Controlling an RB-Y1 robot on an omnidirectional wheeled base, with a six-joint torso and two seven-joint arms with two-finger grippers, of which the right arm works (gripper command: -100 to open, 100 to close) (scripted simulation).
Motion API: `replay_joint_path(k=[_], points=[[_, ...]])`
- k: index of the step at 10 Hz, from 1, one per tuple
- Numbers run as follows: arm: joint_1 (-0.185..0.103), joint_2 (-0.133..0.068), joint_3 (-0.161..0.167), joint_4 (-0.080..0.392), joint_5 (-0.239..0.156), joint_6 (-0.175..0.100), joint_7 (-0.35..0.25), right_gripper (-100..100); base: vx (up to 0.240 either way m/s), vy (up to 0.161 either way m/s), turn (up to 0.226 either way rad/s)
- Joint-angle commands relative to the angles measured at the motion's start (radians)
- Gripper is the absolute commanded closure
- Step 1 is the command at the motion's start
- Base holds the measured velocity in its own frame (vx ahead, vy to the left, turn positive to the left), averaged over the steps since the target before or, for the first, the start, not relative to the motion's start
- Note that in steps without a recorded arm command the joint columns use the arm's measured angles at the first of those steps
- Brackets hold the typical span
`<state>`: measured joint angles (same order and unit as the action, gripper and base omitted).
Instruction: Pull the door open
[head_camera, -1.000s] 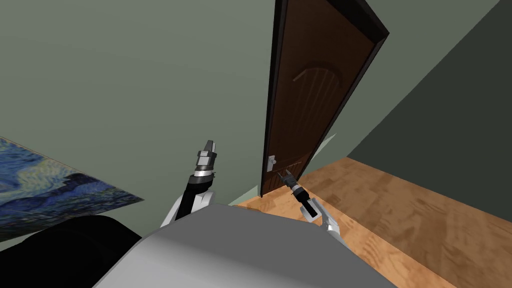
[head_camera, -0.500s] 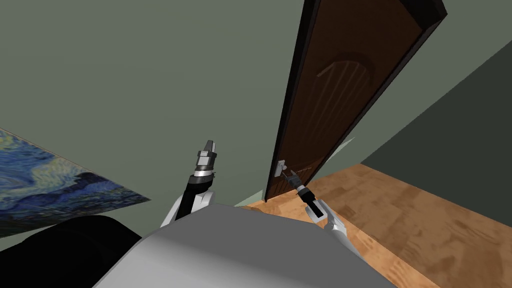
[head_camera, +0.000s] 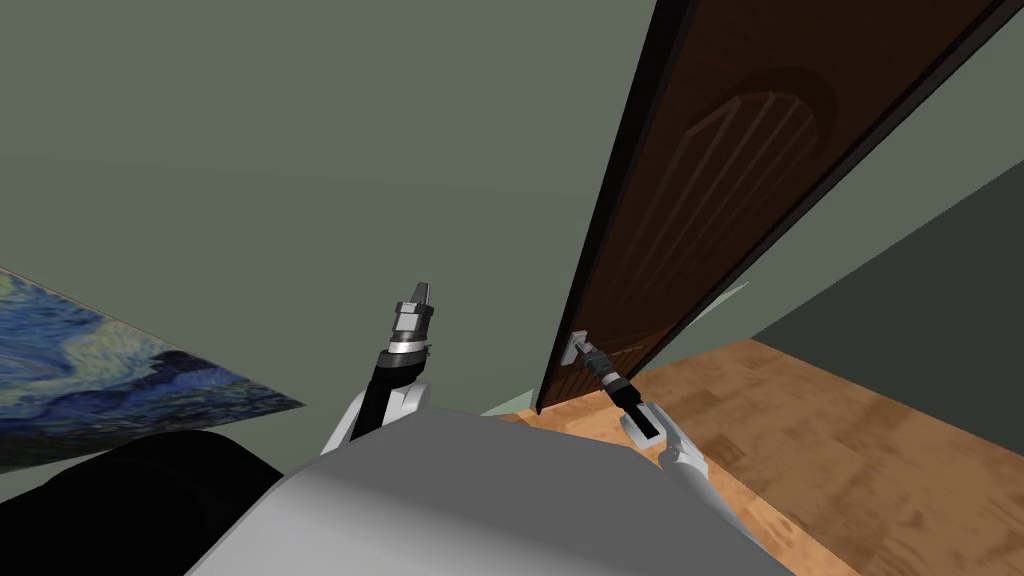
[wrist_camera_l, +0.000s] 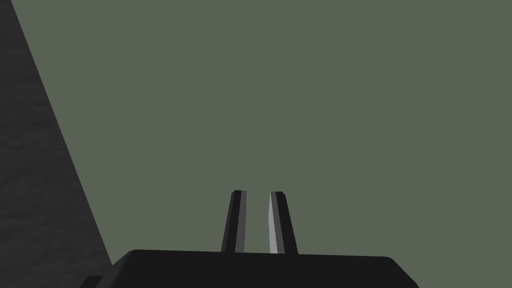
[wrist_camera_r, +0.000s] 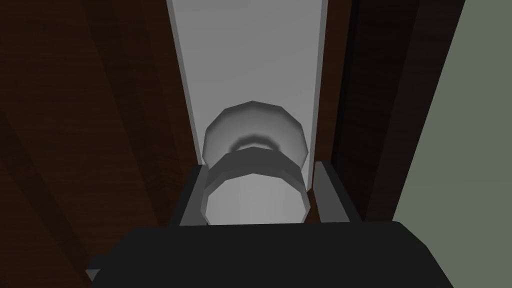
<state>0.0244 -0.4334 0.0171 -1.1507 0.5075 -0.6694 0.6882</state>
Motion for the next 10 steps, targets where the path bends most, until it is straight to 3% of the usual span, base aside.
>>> replay_joint_path(k=[1,5,10], points=[[0.001,0.001,0.002,-0.001,0.001,0.0,0.0,100,-0.016,-0.019,-0.016],[0.001,0.001,0.002,-0.001,0.001,0.0,0.0,100,-0.002,-0.002,0.003],[-0.002,0.008,0.001,-0.005,-0.028,0.014,-0.102,100,-0.03,-0.027,0.047]])
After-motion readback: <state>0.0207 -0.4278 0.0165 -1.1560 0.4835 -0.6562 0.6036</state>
